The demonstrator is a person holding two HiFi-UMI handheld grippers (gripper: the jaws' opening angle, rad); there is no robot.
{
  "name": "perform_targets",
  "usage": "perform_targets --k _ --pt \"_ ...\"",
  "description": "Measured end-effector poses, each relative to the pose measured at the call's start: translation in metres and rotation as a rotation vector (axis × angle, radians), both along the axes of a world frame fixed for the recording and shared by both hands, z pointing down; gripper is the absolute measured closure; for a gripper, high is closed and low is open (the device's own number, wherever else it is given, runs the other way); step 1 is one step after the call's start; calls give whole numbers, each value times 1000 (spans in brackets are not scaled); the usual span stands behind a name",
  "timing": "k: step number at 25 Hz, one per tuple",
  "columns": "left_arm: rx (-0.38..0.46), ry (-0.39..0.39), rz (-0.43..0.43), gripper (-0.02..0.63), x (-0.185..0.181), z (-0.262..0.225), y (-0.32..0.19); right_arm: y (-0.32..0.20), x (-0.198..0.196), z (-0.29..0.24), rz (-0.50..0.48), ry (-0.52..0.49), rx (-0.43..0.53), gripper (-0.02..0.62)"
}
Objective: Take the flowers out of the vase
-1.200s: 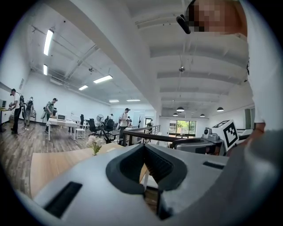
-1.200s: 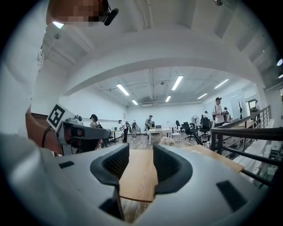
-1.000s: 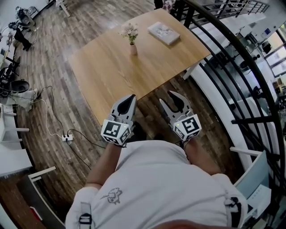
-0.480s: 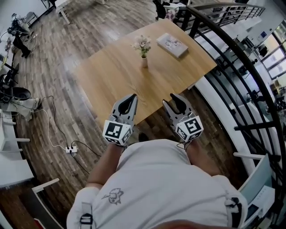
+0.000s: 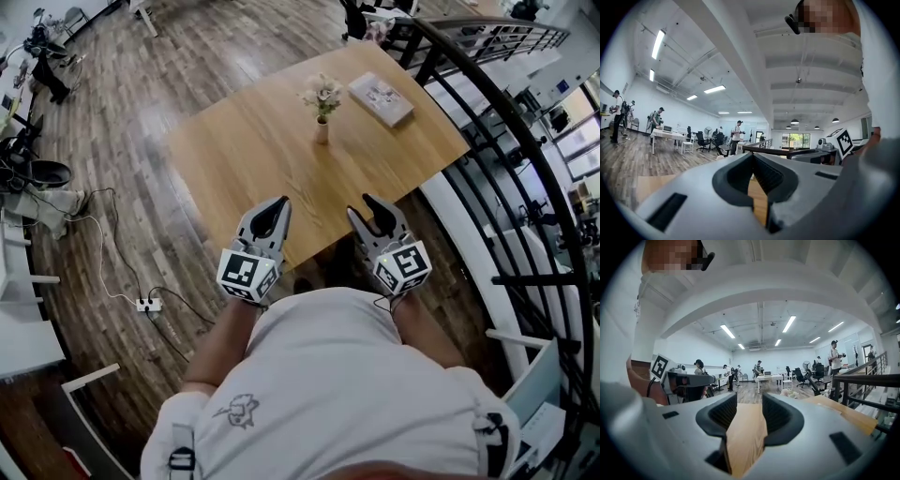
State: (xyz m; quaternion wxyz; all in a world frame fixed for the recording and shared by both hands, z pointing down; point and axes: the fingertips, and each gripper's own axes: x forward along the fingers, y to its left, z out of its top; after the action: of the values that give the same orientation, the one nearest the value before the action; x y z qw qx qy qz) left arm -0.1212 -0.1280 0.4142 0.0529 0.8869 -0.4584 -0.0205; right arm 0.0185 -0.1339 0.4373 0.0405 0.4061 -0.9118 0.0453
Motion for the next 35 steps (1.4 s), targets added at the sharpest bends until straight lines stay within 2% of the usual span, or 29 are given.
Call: perform_targets --k 11,22,35 --pt "-35 -8 -108 601 -22 12 -50 -71 -12 4 -85 -21 -18 419" --pt "-110 0 -153 601 -11 34 -126 -162 -9 23 -156 15 -73 419" --pt "-232 -4 -165 601 13 88 -206 -257 -6 111 -202 73 -220 413"
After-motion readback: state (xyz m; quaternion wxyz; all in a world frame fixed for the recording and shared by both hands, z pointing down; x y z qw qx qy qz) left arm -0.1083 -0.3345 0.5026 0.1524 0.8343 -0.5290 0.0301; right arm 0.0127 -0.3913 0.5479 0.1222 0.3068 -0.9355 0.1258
